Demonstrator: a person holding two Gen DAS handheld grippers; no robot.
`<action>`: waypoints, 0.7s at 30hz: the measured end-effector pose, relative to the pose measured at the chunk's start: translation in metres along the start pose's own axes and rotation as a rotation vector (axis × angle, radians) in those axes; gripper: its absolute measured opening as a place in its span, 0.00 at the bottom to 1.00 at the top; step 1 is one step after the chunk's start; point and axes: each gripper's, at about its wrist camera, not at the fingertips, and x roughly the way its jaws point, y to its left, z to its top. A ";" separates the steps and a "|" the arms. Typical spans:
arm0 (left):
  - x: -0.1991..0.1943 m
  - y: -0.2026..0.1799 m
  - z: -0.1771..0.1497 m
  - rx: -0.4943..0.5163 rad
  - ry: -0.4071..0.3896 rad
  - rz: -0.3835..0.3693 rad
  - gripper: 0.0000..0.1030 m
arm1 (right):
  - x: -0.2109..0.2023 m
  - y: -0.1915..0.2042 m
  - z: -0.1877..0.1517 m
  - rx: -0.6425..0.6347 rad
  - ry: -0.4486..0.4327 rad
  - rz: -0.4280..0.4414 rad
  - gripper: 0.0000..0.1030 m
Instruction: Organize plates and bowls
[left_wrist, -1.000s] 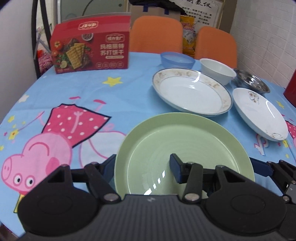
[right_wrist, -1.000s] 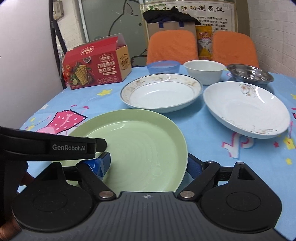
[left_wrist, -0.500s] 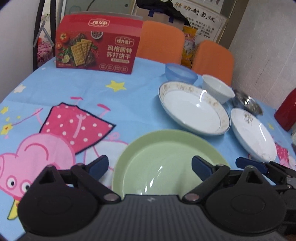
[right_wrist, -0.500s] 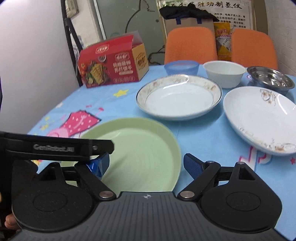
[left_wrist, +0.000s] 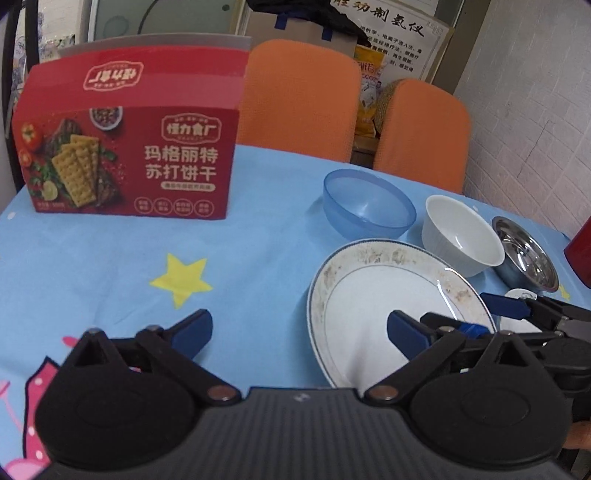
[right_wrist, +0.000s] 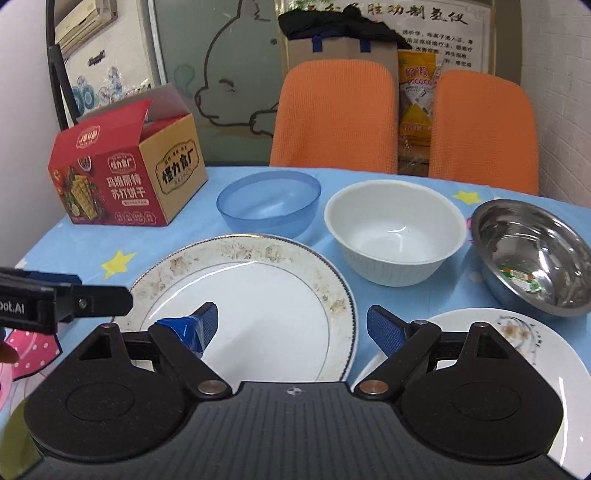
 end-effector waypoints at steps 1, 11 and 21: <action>0.003 -0.001 0.002 0.012 0.000 0.007 0.97 | 0.007 0.001 0.000 -0.005 0.020 0.006 0.74; 0.015 0.012 0.000 0.026 0.031 0.018 0.97 | 0.014 0.020 -0.002 -0.004 0.020 -0.001 0.73; 0.028 -0.006 -0.011 0.122 0.031 0.068 0.87 | 0.005 0.032 -0.024 -0.057 0.000 -0.004 0.75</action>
